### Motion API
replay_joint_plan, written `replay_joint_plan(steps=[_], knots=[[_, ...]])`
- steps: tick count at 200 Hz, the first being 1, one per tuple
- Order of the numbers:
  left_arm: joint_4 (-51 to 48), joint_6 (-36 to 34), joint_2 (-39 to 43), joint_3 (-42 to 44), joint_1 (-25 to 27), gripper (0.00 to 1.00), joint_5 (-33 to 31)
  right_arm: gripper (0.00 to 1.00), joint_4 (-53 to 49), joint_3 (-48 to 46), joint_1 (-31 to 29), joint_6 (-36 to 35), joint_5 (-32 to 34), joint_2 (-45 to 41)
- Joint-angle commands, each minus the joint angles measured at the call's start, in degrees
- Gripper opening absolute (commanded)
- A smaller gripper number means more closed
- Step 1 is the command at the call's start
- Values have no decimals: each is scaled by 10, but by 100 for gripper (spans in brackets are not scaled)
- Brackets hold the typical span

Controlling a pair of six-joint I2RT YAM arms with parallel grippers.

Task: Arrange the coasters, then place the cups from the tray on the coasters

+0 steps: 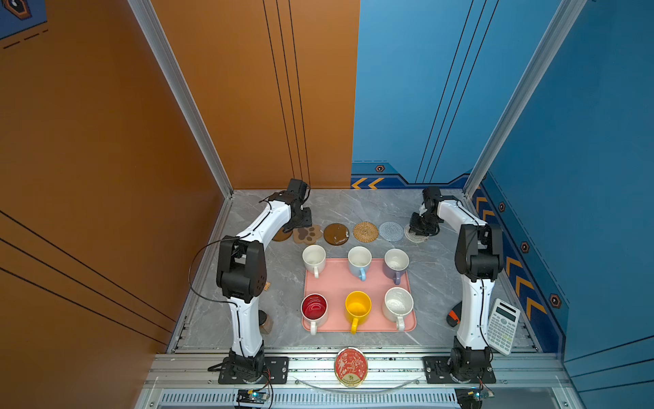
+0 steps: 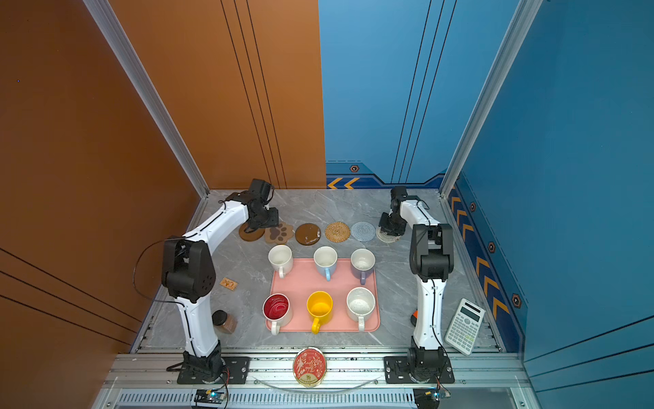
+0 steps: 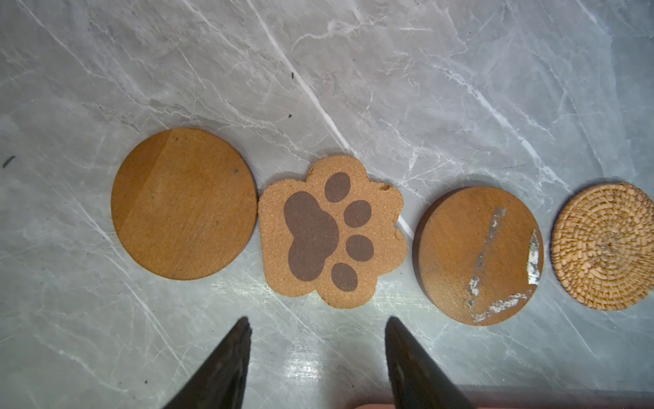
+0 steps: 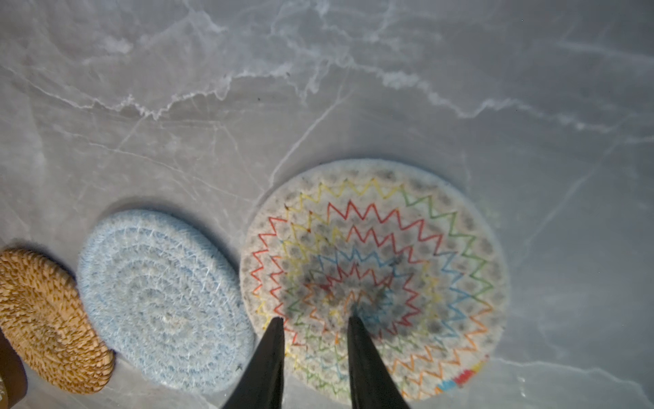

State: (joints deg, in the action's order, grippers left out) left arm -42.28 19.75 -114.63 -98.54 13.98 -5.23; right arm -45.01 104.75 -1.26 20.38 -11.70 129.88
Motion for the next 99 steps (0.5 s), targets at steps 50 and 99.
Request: replay_joint_plan(steps=[50,99], knots=[[-15,0,38,0,6,62,-22,29,-16,17,-4,6,3,-1],[-15,0,51,-22,20,62,-28,30,-15,32,-5,12,5,-37]])
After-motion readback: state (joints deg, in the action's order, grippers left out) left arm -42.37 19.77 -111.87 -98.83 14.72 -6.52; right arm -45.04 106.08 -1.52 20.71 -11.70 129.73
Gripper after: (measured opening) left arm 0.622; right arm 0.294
